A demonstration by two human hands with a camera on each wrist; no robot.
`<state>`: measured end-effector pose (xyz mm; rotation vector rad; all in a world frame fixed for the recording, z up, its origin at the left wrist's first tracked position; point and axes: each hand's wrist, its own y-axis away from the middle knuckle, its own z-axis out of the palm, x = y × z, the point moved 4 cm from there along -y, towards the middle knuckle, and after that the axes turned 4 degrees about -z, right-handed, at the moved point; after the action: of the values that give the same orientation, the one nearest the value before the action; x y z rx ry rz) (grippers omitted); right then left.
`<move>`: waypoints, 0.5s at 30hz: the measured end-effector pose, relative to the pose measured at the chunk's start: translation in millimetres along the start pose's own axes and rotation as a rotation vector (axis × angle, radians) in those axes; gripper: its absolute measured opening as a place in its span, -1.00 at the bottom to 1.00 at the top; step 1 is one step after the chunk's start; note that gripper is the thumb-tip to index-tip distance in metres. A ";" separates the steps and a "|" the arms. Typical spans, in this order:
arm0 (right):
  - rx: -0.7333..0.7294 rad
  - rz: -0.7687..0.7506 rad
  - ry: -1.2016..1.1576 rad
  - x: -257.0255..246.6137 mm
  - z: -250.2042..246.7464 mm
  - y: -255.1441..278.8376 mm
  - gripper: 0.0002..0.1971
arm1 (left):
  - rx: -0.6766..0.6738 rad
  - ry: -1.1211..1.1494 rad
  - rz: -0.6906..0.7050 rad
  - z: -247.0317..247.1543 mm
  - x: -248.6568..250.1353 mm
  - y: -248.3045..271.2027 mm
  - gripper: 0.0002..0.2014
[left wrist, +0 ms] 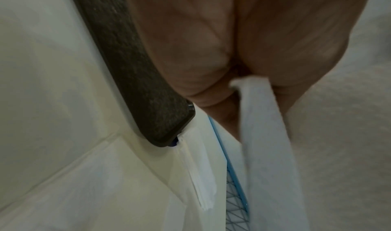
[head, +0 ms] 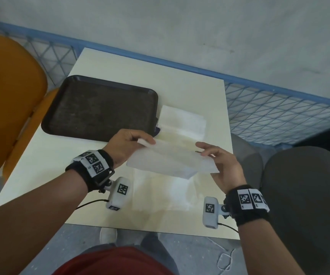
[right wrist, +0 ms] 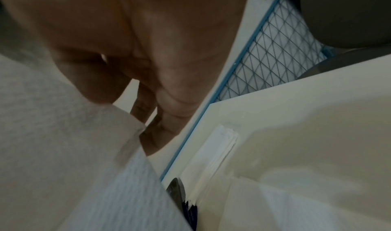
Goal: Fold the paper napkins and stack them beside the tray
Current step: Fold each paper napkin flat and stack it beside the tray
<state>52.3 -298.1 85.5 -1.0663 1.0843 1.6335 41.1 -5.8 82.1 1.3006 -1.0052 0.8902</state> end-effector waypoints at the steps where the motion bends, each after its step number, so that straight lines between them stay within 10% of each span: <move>1: 0.000 0.009 -0.035 1.6 1.5 0.2 -0.60 | 0.015 -0.015 0.017 -1.0 0.8 -0.2 -0.63; 4: 0.072 -0.008 0.044 15.4 -2.9 -0.5 -0.80 | 0.004 -0.065 0.048 -1.0 -0.8 -0.9 -0.63; 9: 0.124 0.020 0.263 42.6 -18.3 -4.2 -0.59 | -0.024 -0.229 0.013 -8.2 -27.9 -7.8 -0.61; 15: 0.148 0.177 0.686 80.9 -27.8 -9.9 -0.64 | -0.102 -0.915 -0.079 5.5 -82.1 -11.6 -0.51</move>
<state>46.9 -305.8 0.0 -1.5137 1.7534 1.3070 24.2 -9.9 0.8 1.6765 -1.6495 0.1329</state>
